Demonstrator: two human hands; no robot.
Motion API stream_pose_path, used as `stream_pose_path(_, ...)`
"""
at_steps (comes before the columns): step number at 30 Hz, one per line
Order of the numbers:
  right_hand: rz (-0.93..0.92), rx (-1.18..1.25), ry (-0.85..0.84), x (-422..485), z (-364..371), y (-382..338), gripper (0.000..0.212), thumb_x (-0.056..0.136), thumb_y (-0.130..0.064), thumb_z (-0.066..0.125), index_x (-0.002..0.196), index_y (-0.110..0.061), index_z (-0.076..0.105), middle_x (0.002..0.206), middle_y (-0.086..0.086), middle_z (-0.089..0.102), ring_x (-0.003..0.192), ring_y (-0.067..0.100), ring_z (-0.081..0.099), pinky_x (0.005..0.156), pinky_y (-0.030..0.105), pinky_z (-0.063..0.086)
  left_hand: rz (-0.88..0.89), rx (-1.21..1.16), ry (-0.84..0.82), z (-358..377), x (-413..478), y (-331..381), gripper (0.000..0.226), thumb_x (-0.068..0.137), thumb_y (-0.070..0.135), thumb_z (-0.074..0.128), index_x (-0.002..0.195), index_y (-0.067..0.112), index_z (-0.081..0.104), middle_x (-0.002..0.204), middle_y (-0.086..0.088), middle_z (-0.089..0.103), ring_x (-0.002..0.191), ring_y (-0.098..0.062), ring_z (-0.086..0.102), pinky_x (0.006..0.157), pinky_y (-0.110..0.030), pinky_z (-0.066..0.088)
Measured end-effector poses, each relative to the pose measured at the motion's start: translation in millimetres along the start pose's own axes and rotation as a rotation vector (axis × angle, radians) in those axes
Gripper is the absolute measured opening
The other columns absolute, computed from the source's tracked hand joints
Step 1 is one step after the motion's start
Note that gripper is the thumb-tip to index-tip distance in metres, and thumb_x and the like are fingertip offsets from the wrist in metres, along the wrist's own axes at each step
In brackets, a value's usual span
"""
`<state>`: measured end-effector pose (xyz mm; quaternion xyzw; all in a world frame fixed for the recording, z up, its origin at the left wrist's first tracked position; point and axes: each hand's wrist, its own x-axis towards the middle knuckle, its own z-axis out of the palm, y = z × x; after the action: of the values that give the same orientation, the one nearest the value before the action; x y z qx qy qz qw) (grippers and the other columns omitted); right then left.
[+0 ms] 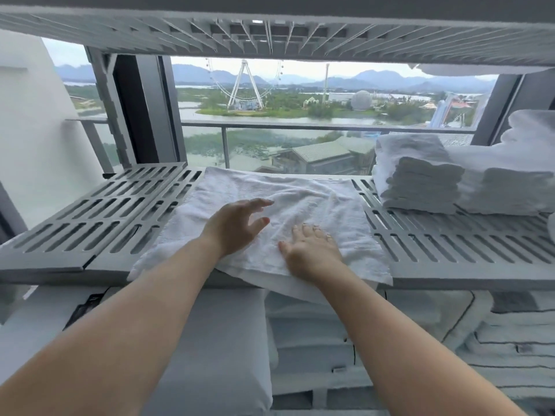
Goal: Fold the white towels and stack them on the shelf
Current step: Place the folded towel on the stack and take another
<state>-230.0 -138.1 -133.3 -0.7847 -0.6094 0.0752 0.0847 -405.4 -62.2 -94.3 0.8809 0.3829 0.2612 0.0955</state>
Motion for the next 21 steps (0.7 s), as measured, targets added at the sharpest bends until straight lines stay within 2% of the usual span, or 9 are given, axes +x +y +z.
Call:
stream_pose_path(3,-0.101,-0.019,-0.028,-4,-8,25,0.074,0.099,-0.063,0.019,0.16,-0.022,0.007,0.168,0.001,0.0,0.155,0.021,-0.002,0.125,0.044,0.0,-0.061,0.224,-0.139,2,-10,18,0.029,0.099,0.047,0.05,0.118,0.037,0.069,0.12,0.007,0.069,0.112,-0.02,0.063,0.093,-0.041,0.052)
stream_pose_path(6,-0.171,-0.034,-0.014,-11,-15,50,0.069,0.101,-0.06,0.019,0.16,-0.026,0.011,0.168,-0.003,0.004,0.155,0.017,0.002,0.125,0.042,0.003,-0.244,0.458,-0.259,1,-21,29,0.034,0.102,0.045,0.038,0.117,0.038,0.067,0.122,0.003,0.066,0.11,-0.023,0.06,0.086,-0.04,0.05)
stream_pose_path(8,-0.174,-0.032,-0.015,-18,-19,62,0.065,0.102,-0.057,0.02,0.159,-0.027,0.015,0.168,-0.002,0.008,0.154,0.016,0.005,0.125,0.042,0.006,-0.311,0.534,-0.294,0,-30,35,0.036,0.105,0.042,0.032,0.124,0.037,0.062,0.13,0.001,0.061,0.117,-0.025,0.056,0.086,-0.04,0.048)
stream_pose_path(9,-0.178,-0.032,-0.005,-23,-20,65,0.063,0.103,-0.055,0.021,0.158,-0.026,0.019,0.167,0.0,0.014,0.154,0.018,0.01,0.125,0.043,0.01,-0.339,0.556,-0.307,-1,-35,38,0.036,0.106,0.039,0.032,0.129,0.038,0.059,0.134,0.0,0.059,0.121,-0.025,0.055,0.088,-0.041,0.048)
stream_pose_path(11,-0.191,0.037,0.055,-37,-20,68,0.053,0.103,-0.048,0.03,0.147,-0.023,0.042,0.155,0.006,0.041,0.145,0.026,0.035,0.116,0.046,0.032,-0.345,0.62,-0.288,-1,-42,49,0.034,0.103,0.025,0.037,0.125,0.034,0.062,0.13,-0.001,0.061,0.116,-0.026,0.058,0.09,-0.043,0.051)
stream_pose_path(13,-0.216,0.196,0.225,-53,-18,71,0.036,0.101,-0.039,0.041,0.123,-0.02,0.063,0.125,0.007,0.066,0.117,0.028,0.06,0.095,0.042,0.051,-0.274,0.66,-0.205,2,-44,68,0.034,0.098,0.017,0.043,0.118,0.03,0.067,0.122,-0.003,0.065,0.107,-0.027,0.062,0.088,-0.043,0.053)
stream_pose_path(15,-0.214,0.3,0.409,-67,-20,80,0.027,0.098,-0.029,0.049,0.109,-0.018,0.071,0.103,0.005,0.073,0.098,0.024,0.067,0.081,0.037,0.056,-0.143,0.543,-0.168,11,-42,92,0.031,0.099,0.027,0.047,0.125,0.033,0.064,0.132,-0.001,0.062,0.117,-0.026,0.059,0.095,-0.045,0.051)
stream_pose_path(18,-0.127,0.274,0.555,-80,-31,105,0.024,0.095,-0.018,0.052,0.109,-0.017,0.072,0.099,0.005,0.074,0.096,0.024,0.066,0.075,0.029,0.051,0.093,0.385,-0.2,31,-38,135,0.043,0.096,0.044,0.057,0.137,0.034,0.054,0.143,0.004,0.054,0.126,-0.022,0.054,0.1,-0.042,0.048)
stream_pose_path(21,0.031,0.265,0.658,-92,-42,138,0.025,0.092,-0.014,0.051,0.113,-0.016,0.065,0.099,0.005,0.071,0.095,0.028,0.065,0.068,0.03,0.044,0.238,0.319,-0.193,56,-32,166,0.065,0.087,0.05,0.069,0.145,0.031,0.046,0.151,0.005,0.045,0.13,-0.02,0.051,0.103,-0.038,0.046)
